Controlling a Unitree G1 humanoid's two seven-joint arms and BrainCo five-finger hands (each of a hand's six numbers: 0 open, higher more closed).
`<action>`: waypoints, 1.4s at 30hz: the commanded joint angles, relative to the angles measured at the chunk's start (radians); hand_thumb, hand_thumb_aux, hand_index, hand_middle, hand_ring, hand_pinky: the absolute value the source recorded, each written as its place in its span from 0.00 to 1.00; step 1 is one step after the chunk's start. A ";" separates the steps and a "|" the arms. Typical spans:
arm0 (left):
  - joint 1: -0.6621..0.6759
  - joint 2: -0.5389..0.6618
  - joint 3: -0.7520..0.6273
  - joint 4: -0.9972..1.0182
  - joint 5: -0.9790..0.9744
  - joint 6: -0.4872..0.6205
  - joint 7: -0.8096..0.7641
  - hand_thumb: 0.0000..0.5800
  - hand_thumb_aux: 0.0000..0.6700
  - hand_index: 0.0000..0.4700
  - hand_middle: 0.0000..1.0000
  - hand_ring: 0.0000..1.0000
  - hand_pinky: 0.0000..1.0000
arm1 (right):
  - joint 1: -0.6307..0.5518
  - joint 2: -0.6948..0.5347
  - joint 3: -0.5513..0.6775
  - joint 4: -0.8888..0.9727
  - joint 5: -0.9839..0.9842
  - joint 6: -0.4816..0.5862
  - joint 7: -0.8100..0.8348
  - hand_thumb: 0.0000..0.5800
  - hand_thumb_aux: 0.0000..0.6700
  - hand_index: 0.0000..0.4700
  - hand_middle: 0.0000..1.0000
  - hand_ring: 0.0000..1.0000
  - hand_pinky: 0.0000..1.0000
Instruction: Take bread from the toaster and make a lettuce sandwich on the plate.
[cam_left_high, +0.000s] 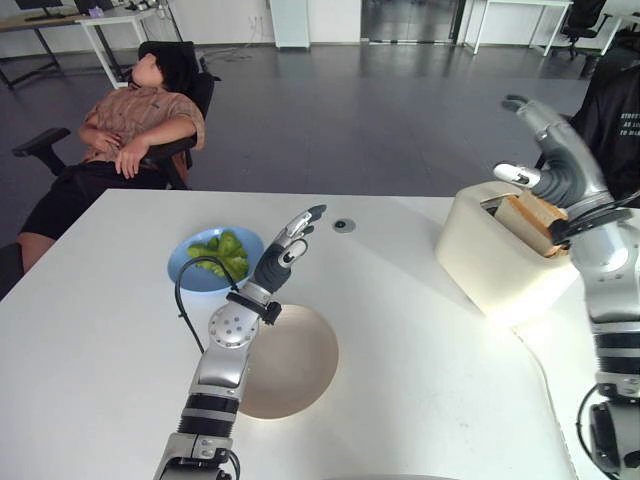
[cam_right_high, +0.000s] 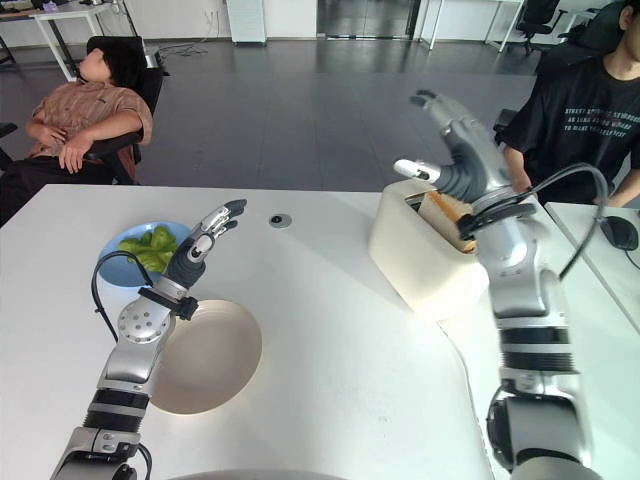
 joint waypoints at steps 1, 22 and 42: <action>0.004 0.004 -0.004 -0.017 0.014 -0.002 0.010 0.00 0.00 0.00 0.00 0.00 0.00 | -0.022 -0.131 0.052 0.093 -0.198 0.074 -0.058 0.00 0.00 0.00 0.00 0.00 0.00; -0.004 0.012 -0.001 -0.015 0.004 -0.007 0.010 0.00 0.00 0.00 0.00 0.00 0.00 | -0.004 -0.195 0.218 0.314 -0.214 0.169 0.069 0.98 0.87 0.87 0.00 0.00 0.00; -0.022 0.025 0.042 0.021 0.006 -0.023 0.040 0.00 0.00 0.00 0.00 0.00 0.00 | -0.049 -0.103 0.144 0.258 0.016 0.092 0.025 1.00 1.00 1.00 0.00 0.00 0.00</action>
